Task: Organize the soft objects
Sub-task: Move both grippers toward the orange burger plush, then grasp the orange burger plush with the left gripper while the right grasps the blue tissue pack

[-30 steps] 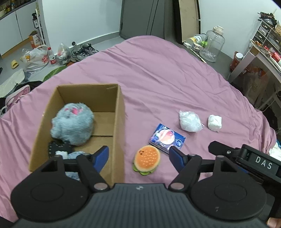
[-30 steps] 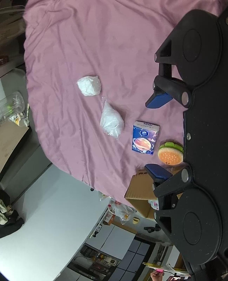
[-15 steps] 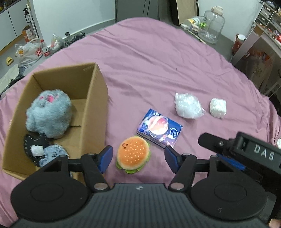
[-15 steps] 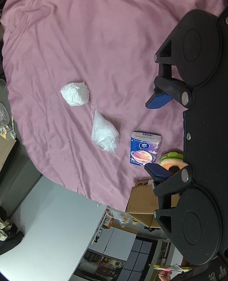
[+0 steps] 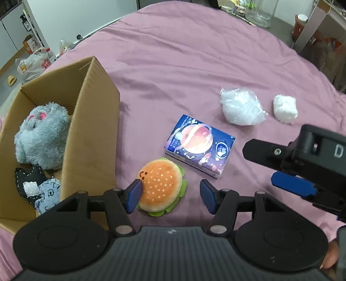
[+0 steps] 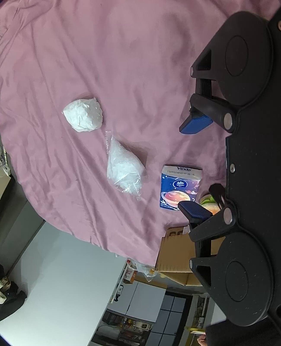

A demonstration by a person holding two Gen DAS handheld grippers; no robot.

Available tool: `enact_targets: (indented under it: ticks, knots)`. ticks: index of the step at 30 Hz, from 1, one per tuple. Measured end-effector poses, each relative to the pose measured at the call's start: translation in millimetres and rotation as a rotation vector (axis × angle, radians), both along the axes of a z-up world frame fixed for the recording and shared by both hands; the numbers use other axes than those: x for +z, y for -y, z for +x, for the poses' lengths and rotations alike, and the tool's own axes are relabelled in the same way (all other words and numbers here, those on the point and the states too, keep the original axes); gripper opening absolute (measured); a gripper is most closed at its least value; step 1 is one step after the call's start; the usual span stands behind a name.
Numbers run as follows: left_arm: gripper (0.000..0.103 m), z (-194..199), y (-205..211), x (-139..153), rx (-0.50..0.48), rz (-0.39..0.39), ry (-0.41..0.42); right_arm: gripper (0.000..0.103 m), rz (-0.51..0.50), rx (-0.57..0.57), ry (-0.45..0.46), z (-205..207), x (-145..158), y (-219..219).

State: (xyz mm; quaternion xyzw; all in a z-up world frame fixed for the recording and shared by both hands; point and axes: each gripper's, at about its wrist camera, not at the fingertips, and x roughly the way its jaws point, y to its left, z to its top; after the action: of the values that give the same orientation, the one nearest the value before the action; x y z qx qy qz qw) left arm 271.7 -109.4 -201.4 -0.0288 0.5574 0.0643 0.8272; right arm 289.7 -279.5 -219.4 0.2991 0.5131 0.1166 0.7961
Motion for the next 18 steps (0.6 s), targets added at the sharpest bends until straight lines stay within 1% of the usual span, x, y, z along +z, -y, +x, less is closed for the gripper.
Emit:
enact_targets:
  ticks: [6,7,10,11,13,15,18]
  knots:
    - [0.059,5,6,-13,-0.025,0.050,-0.022,0.069,0.001,0.011,-0.009,4,-6,-2]
    - [0.056,5,6,-14,-0.023,0.050,-0.019,0.069,0.003,0.011,-0.012,5,-7,-2]
    - [0.032,4,2,-16,0.009,0.073,-0.016,0.067,0.012,0.013,-0.017,8,-11,-4]
    - [0.028,3,-2,-15,0.015,0.064,-0.012,0.065,0.014,0.022,-0.019,10,-13,-7]
    - [0.026,2,-8,-10,0.018,0.045,0.001,0.060,0.017,0.042,-0.034,13,-18,-13]
    - [0.024,2,-12,-4,0.024,0.026,0.010,0.057,0.012,0.055,-0.048,15,-22,-19]
    - [0.025,-1,-17,8,0.031,-0.009,0.041,0.057,0.000,0.055,-0.053,16,-25,-22]
